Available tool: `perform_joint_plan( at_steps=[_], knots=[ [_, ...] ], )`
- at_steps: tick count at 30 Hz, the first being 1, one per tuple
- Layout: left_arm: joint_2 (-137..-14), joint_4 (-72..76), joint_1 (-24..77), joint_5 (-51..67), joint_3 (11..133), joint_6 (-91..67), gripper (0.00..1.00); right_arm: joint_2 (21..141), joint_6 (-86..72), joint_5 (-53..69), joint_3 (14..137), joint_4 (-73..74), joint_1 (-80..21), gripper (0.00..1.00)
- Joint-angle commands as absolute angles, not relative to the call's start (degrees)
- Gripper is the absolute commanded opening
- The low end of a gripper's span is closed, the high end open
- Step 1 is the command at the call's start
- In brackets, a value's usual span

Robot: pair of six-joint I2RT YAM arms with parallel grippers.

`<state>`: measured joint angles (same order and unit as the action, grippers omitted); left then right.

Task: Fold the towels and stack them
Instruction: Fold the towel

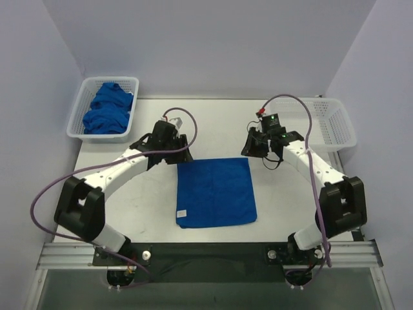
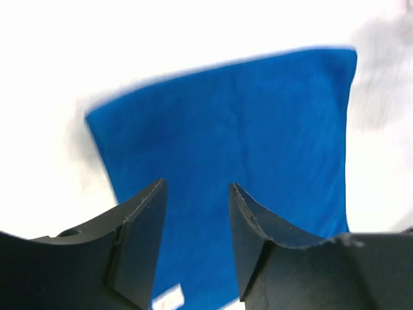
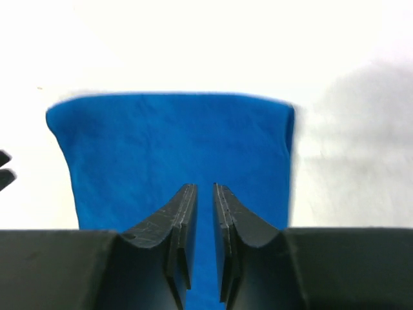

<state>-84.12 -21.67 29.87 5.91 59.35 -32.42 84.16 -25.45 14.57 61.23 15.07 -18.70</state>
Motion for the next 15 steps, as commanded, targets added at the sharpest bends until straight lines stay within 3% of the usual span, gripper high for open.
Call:
perform_joint_plan(
  at_steps=[1,6,15],
  knots=[
    [-93.1,-15.5,28.4,11.3,66.8,-29.4,0.52,92.8,-25.2,19.5,66.6,12.2,-17.4,0.17],
    [-104.1,-15.2,27.2,10.4,73.4,-28.3,0.47,101.0,-24.7,20.6,72.0,10.0,-16.9,0.15],
    [-110.4,-14.8,24.5,7.5,73.3,-26.3,0.47,107.3,-27.3,16.3,67.3,7.4,-13.9,0.12]
  ],
)
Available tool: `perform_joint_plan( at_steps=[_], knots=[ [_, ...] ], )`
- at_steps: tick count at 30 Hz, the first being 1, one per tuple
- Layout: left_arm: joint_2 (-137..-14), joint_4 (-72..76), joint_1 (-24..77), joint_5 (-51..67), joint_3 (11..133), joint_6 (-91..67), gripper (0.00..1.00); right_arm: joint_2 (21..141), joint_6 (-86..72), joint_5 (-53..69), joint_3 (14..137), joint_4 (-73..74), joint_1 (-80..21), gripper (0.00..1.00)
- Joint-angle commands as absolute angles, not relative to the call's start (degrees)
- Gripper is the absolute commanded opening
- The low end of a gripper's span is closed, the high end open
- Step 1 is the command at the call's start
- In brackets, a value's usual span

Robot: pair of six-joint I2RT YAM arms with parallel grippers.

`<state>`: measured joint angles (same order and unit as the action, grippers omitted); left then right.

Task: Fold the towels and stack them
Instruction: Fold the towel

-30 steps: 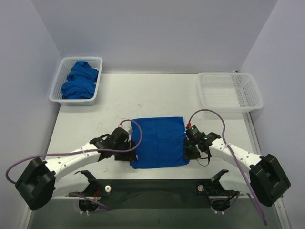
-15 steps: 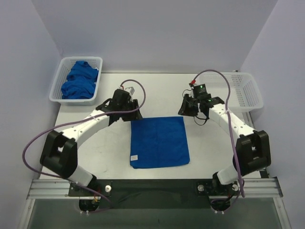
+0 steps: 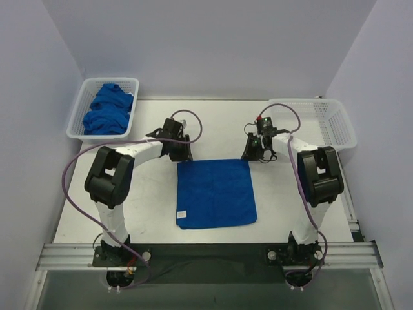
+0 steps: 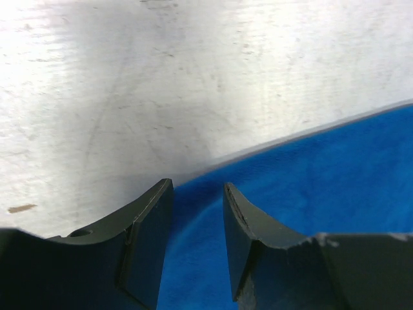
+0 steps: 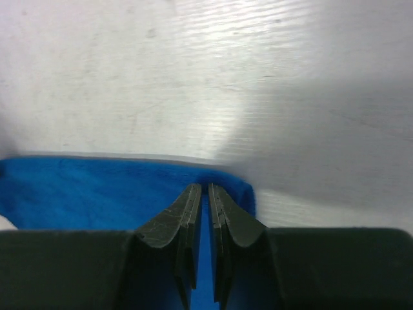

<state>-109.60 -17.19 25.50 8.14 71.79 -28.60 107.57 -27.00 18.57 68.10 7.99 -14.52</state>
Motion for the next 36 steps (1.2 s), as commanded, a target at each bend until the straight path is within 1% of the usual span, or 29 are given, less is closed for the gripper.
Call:
perform_joint_plan(
  at_steps=[1,10,13,17,18,21,23,24,25,26,29,31,32,36],
  knots=[
    [-110.7,-14.6,24.0,7.6,73.0,-25.1,0.47,107.7,-27.2,14.9,67.2,7.4,-13.8,0.12],
    [-112.5,-11.3,21.2,11.2,68.4,-22.9,0.49,107.7,-25.9,10.7,66.4,9.6,-13.4,0.12],
    [-110.8,-11.5,19.7,10.6,67.6,-21.7,0.52,107.0,-24.6,11.1,67.2,10.1,-13.4,0.12],
    [-102.5,-12.7,19.6,9.3,67.6,-21.3,0.60,104.5,-23.6,12.0,69.1,11.3,-13.6,0.13],
    [-100.9,-12.5,19.6,9.2,67.4,-21.8,0.63,103.8,-23.6,12.5,69.3,11.3,-13.6,0.13],
    [-95.1,-9.3,19.8,10.8,64.6,-26.8,0.65,101.7,-24.6,13.9,69.3,10.7,-13.6,0.13],
    [-92.0,-4.3,20.0,13.3,60.9,-29.8,0.65,101.4,-25.6,14.2,69.2,9.8,-13.9,0.13],
    [-91.4,-2.7,20.2,13.9,59.9,-31.2,0.63,101.3,-25.9,14.6,68.9,9.4,-13.9,0.13],
    [-91.0,-1.1,20.9,14.3,58.9,-33.3,0.58,101.3,-26.4,15.5,68.6,8.8,-14.0,0.13],
    [-90.9,1.8,21.4,14.8,58.0,-33.9,0.55,101.3,-27.2,15.7,67.9,7.7,-14.0,0.13],
    [-93.1,2.2,22.8,15.3,56.8,-34.5,0.46,101.7,-27.9,16.6,66.9,6.3,-14.0,0.12],
    [-94.6,2.2,23.0,15.3,56.2,-34.3,0.42,102.1,-28.4,16.7,66.5,6.0,-14.0,0.12],
    [-96.0,2.5,22.9,15.3,55.9,-34.2,0.38,102.2,-28.5,16.7,66.1,5.5,-14.0,0.12],
    [-99.2,2.3,22.9,13.6,55.7,-31.8,0.35,103.4,-28.3,17.1,65.5,5.3,-13.7,0.12]
  ],
)
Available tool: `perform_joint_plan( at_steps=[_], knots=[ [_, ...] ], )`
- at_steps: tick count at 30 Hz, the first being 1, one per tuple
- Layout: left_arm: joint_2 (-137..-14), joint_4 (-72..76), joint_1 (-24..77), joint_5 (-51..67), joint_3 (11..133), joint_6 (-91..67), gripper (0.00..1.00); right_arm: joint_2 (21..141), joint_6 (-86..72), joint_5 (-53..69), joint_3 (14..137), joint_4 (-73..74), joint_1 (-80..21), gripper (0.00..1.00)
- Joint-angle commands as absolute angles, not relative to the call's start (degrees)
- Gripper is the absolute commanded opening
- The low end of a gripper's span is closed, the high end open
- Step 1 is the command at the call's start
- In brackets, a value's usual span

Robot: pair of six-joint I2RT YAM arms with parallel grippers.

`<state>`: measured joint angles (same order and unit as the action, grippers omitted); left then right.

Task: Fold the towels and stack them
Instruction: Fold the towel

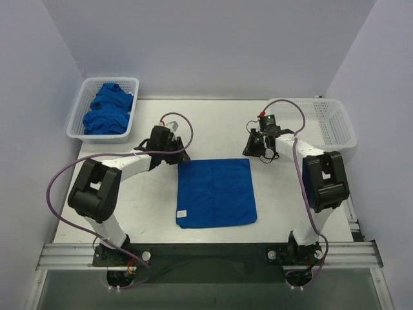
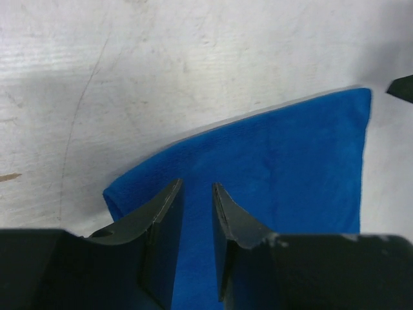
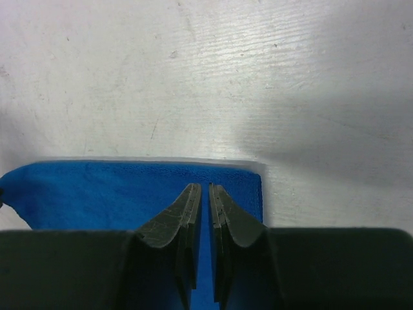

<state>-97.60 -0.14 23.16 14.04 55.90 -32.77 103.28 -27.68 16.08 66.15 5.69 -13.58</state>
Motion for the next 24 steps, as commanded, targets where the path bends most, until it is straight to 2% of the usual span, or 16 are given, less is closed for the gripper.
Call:
perform_joint_plan(
  at_steps=[1,5,14,24],
  knots=[
    [-99.8,2.2,22.9,12.7,55.6,-31.4,0.34,103.5,-28.1,17.1,65.3,5.2,-13.7,0.12],
    [-101.5,2.4,22.4,11.8,55.1,-30.3,0.34,104.8,-27.9,17.0,64.1,4.8,-13.4,0.08],
    [-103.4,1.6,20.9,11.7,52.6,-30.4,0.35,107.7,-28.0,14.4,60.4,4.1,-12.0,0.06],
    [-101.0,0.6,18.3,13.2,51.8,-31.0,0.49,107.5,-26.2,14.9,60.7,4.7,-11.2,0.07]
  ],
)
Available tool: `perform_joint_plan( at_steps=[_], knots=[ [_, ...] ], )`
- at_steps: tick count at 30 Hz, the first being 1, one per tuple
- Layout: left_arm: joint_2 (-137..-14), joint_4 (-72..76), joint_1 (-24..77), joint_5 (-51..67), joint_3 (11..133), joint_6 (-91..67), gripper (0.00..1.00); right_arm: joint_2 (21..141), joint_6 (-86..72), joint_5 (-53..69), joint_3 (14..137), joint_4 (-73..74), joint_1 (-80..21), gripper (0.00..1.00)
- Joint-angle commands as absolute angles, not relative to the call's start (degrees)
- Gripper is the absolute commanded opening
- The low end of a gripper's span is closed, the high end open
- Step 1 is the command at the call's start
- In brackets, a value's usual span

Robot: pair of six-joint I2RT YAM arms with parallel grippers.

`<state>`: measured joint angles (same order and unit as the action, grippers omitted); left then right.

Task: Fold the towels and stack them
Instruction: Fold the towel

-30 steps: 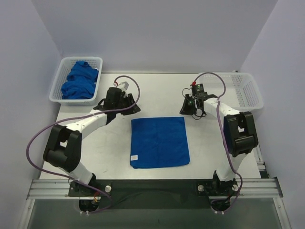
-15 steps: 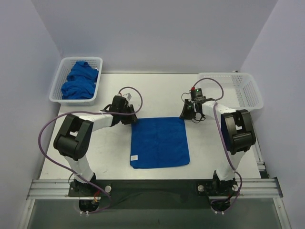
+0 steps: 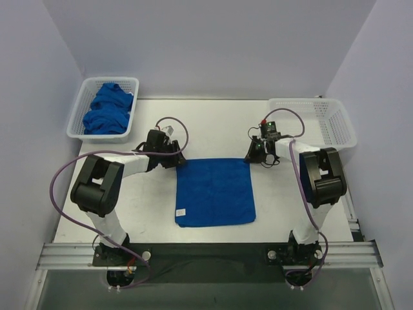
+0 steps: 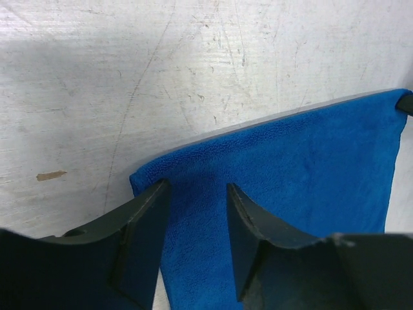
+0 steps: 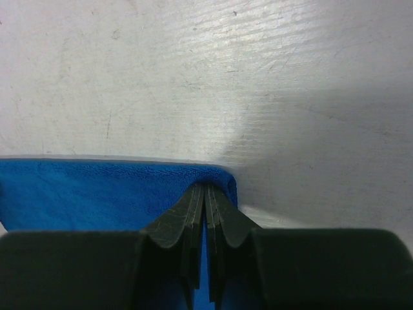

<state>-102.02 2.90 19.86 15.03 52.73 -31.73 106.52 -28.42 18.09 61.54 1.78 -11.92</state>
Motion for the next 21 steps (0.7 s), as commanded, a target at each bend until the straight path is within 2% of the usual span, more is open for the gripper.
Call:
perform_joint_plan(
  at_steps=[1,2,9,12,13,15,16,19,21],
  knots=[
    [-100.5,0.6,18.2,13.8,52.2,-30.9,0.52,107.1,-25.8,15.1,61.2,5.4,-11.4,0.07],
    [-100.1,0.5,18.3,14.1,52.4,-30.9,0.57,106.7,-25.4,15.1,61.7,5.9,-11.5,0.08],
    [-98.8,-1.8,18.3,15.6,55.7,-28.9,0.69,103.7,-22.8,16.1,67.0,9.0,-12.1,0.13],
    [-97.6,-3.5,18.3,15.8,57.5,-27.2,0.71,102.6,-20.0,16.0,69.2,10.9,-12.6,0.17],
    [-97.0,-4.6,18.2,15.5,57.8,-26.5,0.76,102.4,-19.1,15.6,70.0,12.3,-12.7,0.22],
    [-95.9,-6.1,18.3,14.0,59.1,-23.1,0.79,102.2,-15.9,15.4,72.0,13.9,-12.6,0.29],
    [-95.7,-7.4,18.3,13.5,59.6,-21.7,0.79,102.3,-14.9,15.5,72.8,15.6,-12.6,0.37],
    [-95.6,-10.4,18.4,11.4,61.3,-16.5,0.80,104.2,-10.8,16.4,76.7,19.4,-12.6,0.46],
    [-96.7,-11.9,18.4,11.2,62.3,-12.7,0.80,106.5,-7.4,17.7,79.4,21.5,-12.6,0.49]
  ],
)
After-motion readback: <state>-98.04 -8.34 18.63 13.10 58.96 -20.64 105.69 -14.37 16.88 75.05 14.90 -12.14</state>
